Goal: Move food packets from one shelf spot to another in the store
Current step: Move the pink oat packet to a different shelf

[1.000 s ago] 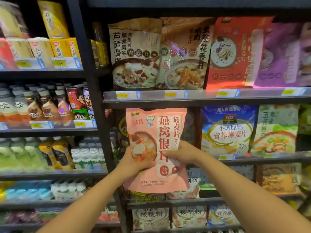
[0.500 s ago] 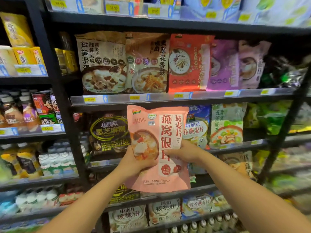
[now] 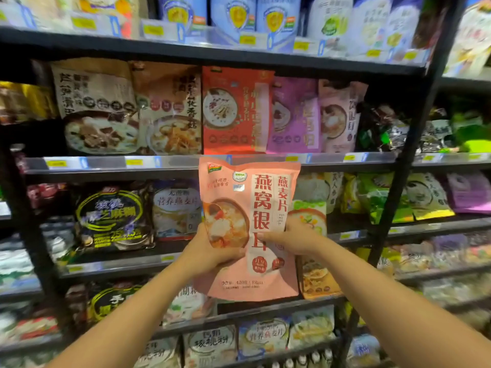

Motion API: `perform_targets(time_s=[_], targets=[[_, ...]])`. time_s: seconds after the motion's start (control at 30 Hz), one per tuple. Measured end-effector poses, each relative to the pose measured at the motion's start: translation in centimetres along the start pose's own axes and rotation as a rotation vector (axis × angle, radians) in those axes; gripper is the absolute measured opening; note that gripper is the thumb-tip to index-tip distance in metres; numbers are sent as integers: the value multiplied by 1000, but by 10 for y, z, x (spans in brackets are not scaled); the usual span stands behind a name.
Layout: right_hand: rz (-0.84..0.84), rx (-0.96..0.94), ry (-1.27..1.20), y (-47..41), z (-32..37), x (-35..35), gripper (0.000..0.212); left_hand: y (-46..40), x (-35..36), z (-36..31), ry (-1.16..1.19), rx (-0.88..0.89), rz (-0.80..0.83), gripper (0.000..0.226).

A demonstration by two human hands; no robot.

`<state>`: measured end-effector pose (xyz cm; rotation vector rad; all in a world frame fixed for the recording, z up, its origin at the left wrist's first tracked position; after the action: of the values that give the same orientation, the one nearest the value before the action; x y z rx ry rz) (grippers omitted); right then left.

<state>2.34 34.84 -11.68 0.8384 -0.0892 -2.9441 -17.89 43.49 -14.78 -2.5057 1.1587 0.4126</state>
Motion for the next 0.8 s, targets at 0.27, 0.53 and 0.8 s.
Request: perform_targets(time_s=[0.27,0.53,0.8], targets=[[-21,40,43,50,-32,-89,38,-54,87,-41,-47,69,10,30],[-111,41,65,55,-48,-173,32,-134,112,-74,-60,137,89,41],[-242,75,76,36,-52,-276,28,-246,114,-109,11,206,184,52]])
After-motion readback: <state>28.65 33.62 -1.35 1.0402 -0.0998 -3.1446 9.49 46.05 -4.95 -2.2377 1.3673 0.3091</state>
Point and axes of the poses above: each hand's wrist, its own y-axis away from the middle knuckle, its own x-axis out of the palm, z = x × y, the point moved 5 cm from there along -y, towards the middle knuckle, and after that the axes turned 14 degrees about z, right-handed, at the moved point
